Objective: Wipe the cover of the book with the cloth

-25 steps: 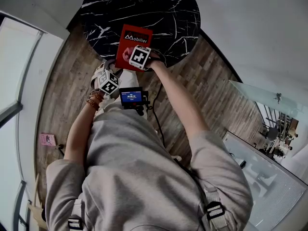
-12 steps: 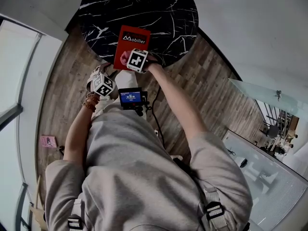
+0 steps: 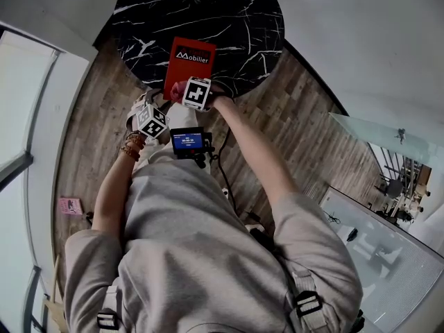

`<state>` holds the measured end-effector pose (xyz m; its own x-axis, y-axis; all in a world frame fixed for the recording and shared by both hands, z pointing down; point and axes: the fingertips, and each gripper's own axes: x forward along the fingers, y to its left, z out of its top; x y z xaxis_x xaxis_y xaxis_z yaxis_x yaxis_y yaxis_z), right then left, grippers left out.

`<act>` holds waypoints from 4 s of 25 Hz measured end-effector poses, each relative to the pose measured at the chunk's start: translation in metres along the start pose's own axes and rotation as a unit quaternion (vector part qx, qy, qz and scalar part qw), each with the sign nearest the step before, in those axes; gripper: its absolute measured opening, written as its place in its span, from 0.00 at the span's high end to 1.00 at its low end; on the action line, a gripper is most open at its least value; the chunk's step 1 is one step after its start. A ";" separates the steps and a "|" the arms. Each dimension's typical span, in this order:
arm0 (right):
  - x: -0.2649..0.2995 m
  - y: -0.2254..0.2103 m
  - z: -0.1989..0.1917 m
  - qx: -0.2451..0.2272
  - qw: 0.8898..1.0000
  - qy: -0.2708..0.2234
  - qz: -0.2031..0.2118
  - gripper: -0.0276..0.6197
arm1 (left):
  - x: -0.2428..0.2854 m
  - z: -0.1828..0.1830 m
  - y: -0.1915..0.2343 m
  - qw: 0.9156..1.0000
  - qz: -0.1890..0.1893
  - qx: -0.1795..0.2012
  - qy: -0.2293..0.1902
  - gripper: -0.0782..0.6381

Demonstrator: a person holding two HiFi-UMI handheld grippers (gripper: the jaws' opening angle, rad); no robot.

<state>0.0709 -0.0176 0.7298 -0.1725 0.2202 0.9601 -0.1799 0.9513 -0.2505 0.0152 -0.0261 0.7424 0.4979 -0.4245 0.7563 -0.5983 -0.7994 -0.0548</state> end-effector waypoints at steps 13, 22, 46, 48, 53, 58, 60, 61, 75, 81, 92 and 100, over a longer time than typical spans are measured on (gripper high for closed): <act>-0.069 -0.009 0.025 -0.068 0.991 -0.033 0.111 0.87 | -0.011 0.001 -0.006 1.000 -0.003 -0.018 -0.019 0.59; -0.099 -0.177 0.075 0.028 0.974 -0.122 -0.189 0.87 | -0.010 0.008 -0.008 0.999 -0.009 -0.027 -0.030 0.59; -0.029 -0.124 0.064 0.045 0.992 -0.062 -0.097 0.87 | -0.003 0.004 -0.005 0.999 -0.008 -0.027 -0.027 0.59; -0.026 -0.116 0.064 0.039 0.993 -0.058 -0.093 0.87 | -0.004 0.004 -0.006 0.999 -0.008 -0.029 -0.026 0.59; -0.022 -0.100 0.062 0.030 0.994 -0.053 -0.086 0.87 | -0.003 0.003 -0.006 0.999 -0.007 -0.036 -0.023 0.59; -0.019 -0.086 0.060 0.026 0.995 -0.048 -0.077 0.87 | -0.004 0.002 -0.005 0.998 -0.004 -0.049 -0.025 0.59; -0.017 -0.080 0.059 0.026 0.996 -0.048 -0.074 0.87 | -0.004 0.003 -0.004 0.998 -0.002 -0.050 -0.025 0.59; -0.017 -0.077 0.059 0.025 0.996 -0.048 -0.072 0.87 | -0.004 0.003 -0.004 0.998 -0.002 -0.052 -0.024 0.59; -0.004 -0.036 0.056 0.029 0.997 -0.051 -0.056 0.87 | 0.000 0.002 -0.004 0.998 -0.006 -0.055 -0.021 0.59; -0.002 -0.021 0.053 0.027 0.997 -0.046 -0.049 0.87 | 0.001 0.002 -0.004 0.998 -0.010 -0.054 -0.020 0.58; 0.007 0.029 0.058 0.121 0.989 -0.061 0.055 0.87 | -0.003 -0.001 -0.007 0.999 -0.021 -0.043 -0.005 0.63; -0.072 0.051 0.067 0.262 0.921 -0.268 0.101 0.86 | -0.078 0.033 -0.003 0.991 -0.036 -0.042 -0.119 0.64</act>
<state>0.0094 0.0007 0.6392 -0.6821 0.1089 0.7231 -0.5111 0.6362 -0.5780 -0.0009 -0.0046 0.6620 0.6690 -0.4632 0.5812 -0.6006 -0.7976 0.0556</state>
